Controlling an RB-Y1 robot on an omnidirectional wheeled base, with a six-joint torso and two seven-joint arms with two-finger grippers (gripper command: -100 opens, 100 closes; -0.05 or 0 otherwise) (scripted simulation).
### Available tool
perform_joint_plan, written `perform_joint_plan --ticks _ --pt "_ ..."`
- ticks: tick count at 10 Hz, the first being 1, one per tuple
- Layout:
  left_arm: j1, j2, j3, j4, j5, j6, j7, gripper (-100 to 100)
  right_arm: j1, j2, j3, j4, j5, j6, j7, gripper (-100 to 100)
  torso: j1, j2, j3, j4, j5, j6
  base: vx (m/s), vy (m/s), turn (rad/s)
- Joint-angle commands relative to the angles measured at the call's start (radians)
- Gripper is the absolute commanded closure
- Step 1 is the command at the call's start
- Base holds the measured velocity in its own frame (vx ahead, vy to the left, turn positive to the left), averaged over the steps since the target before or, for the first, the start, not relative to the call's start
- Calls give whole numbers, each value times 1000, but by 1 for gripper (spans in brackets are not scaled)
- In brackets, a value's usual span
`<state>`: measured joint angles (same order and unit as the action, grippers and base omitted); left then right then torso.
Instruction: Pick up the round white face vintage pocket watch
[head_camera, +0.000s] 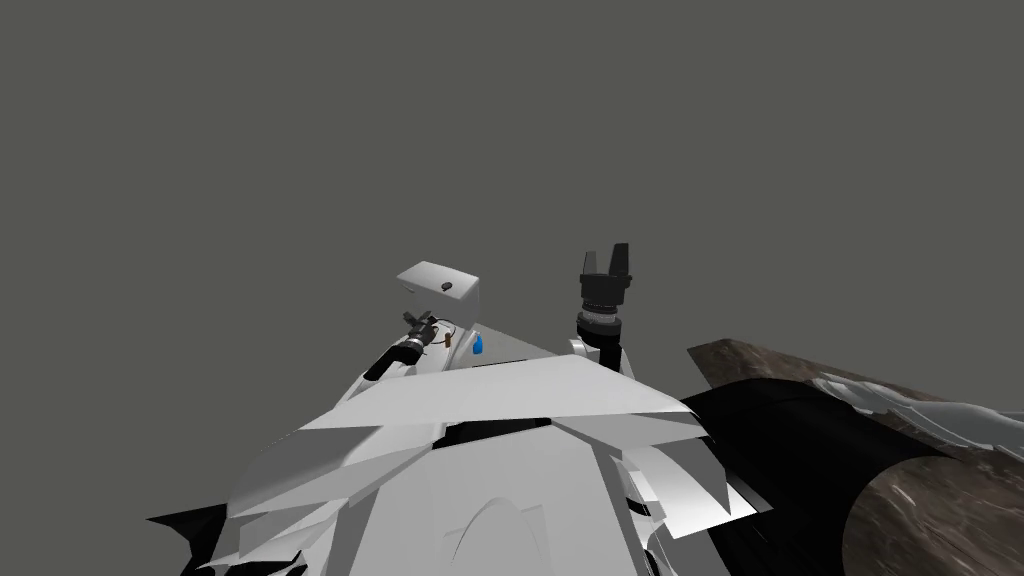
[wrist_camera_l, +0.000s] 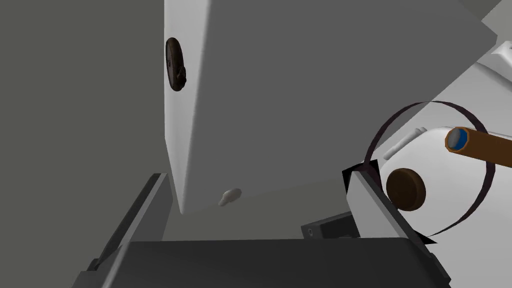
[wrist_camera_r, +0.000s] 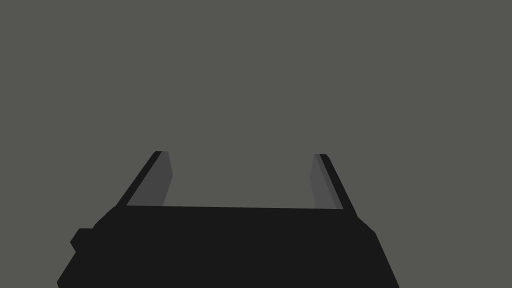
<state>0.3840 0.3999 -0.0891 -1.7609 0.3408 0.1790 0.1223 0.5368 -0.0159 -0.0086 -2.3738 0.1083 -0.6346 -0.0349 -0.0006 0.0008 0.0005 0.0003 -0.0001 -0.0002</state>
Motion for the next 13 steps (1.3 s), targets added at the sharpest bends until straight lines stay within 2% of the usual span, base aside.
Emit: perform_joint_plan --ticks 1,3,4,5,6,7,8,9,10,11,13 --pt "-27 50 -7 50 46 50 18 -100 0 0 0 0 0 0 0 0 0 0 0 0 0 0 -27 -34 -155" --pt "-27 57 -7 64 46 79 18 -100 0 0 0 0 0 0 0 0 0 0 0 0 0 0 -16 -15 -27" --pt "-57 98 -13 112 83 116 31 -100 0 0 0 0 0 0 0 0 0 0 0 0 0 0 -11 -22 -149" --pt "-57 98 -13 123 83 143 31 -100 0 0 0 0 0 0 0 0 0 0 0 0 0 0 -9 -21 -80" --pt "-89 139 -18 150 120 178 46 -100 0 0 0 0 0 0 0 0 0 0 0 0 0 0 -12 -38 -153" --pt "-89 139 -18 176 120 209 46 -100 0 0 0 0 0 0 0 0 -1 -1 0 0 0 0 -12 -29 -91" --pt "-89 139 -18 183 120 209 46 -100 0 0 0 0 0 0 0 0 -1 0 0 0 0 0 -6 -9 14" --pt "-123 179 -23 230 158 249 60 -100 0 0 0 0 0 0 0 0 0 -1 0 0 0 0 -1 -27 -153" --pt "-123 179 -23 245 158 274 60 -100 0 0 0 0 0 0 0 0 0 -1 0 0 0 0 0 -25 -83" --pt "-158 219 -26 290 196 299 76 -100 0 0 0 0 0 0 0 0 0 -1 -1 0 0 0 -2 -39 -167" --pt "-158 219 -26 307 196 339 76 -100 0 0 0 0 0 0 0 0 -1 -1 -1 0 0 0 0 -20 -44"
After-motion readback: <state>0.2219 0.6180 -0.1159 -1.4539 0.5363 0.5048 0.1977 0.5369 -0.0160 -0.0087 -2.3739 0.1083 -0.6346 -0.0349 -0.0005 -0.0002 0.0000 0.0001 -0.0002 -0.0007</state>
